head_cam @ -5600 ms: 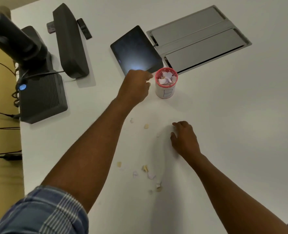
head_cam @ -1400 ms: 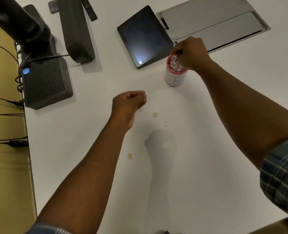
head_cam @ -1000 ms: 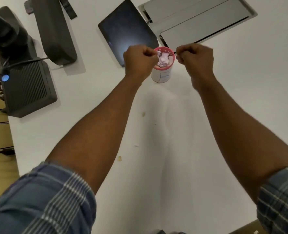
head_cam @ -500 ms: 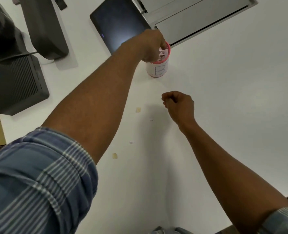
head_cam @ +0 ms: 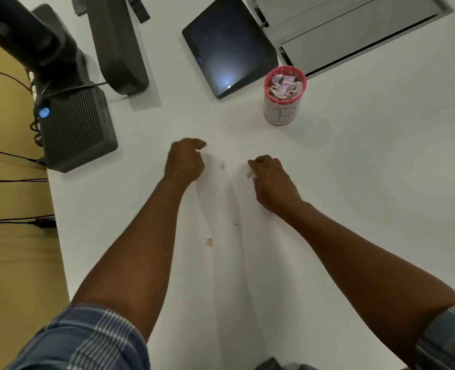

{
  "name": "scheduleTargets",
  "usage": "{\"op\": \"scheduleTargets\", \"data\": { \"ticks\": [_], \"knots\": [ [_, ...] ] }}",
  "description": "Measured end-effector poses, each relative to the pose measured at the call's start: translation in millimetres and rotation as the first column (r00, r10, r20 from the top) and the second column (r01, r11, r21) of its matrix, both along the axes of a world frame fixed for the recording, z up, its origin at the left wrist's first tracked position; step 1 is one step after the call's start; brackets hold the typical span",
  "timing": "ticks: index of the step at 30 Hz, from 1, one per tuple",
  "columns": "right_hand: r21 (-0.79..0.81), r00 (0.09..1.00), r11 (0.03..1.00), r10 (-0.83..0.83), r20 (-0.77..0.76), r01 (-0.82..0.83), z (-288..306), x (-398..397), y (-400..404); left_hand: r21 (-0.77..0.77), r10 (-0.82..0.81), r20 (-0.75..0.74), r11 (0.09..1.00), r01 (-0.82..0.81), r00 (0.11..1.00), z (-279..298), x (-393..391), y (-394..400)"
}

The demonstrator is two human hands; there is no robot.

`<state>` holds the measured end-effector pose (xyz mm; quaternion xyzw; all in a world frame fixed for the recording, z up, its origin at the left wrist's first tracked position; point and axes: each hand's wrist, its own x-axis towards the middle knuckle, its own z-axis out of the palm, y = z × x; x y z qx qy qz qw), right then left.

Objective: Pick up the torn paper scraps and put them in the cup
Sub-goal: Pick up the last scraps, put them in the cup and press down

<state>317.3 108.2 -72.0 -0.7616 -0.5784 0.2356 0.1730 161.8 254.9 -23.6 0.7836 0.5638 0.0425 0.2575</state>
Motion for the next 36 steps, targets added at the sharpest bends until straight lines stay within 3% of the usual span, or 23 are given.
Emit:
{"op": "scheduleTargets", "data": {
  "ticks": [5,11,14,21,23,28,33,36],
  "knots": [
    [0.003,0.964,0.982,0.186,0.193,-0.190,3.7,-13.9,10.8,0.027,-0.439,-0.099,0.896,0.443,0.893,-27.4,-0.6,-32.6],
    [-0.039,0.920,0.986,0.167,0.354,-0.164,10.8,-5.4,-16.8,0.114,-0.496,-0.245,0.839,0.533,0.833,-29.1,-27.6,-74.6],
    [-0.071,0.943,0.989,0.145,0.300,-0.130,11.4,-13.6,-42.5,0.084,-0.424,-0.223,0.889,0.451,0.878,-25.8,-53.2,-104.7],
    [-0.085,0.959,0.965,0.259,0.119,-0.250,9.8,-54.8,-77.9,0.009,-0.285,-0.133,0.957,0.289,0.949,-28.8,-91.5,-172.3],
    [-0.103,0.954,0.955,0.287,0.086,-0.278,11.8,-65.3,-79.4,-0.012,-0.179,-0.094,0.984,0.179,0.979,-30.0,-93.9,-186.1],
    [-0.115,0.909,0.921,0.387,0.157,-0.373,16.4,-82.9,-75.5,0.063,-0.032,-0.002,0.997,0.032,0.999,-36.5,-94.8,-211.4],
    [-0.104,0.919,0.938,0.345,0.191,-0.331,18.6,-90.2,-70.7,-0.039,0.148,0.133,0.989,-0.144,0.980,-34.3,-88.3,-209.3],
    [-0.089,0.924,0.944,0.329,0.195,-0.317,15.9,-92.4,-71.2,-0.036,0.145,0.121,0.989,-0.142,0.982,-33.4,-89.5,-206.2]
  ]
}}
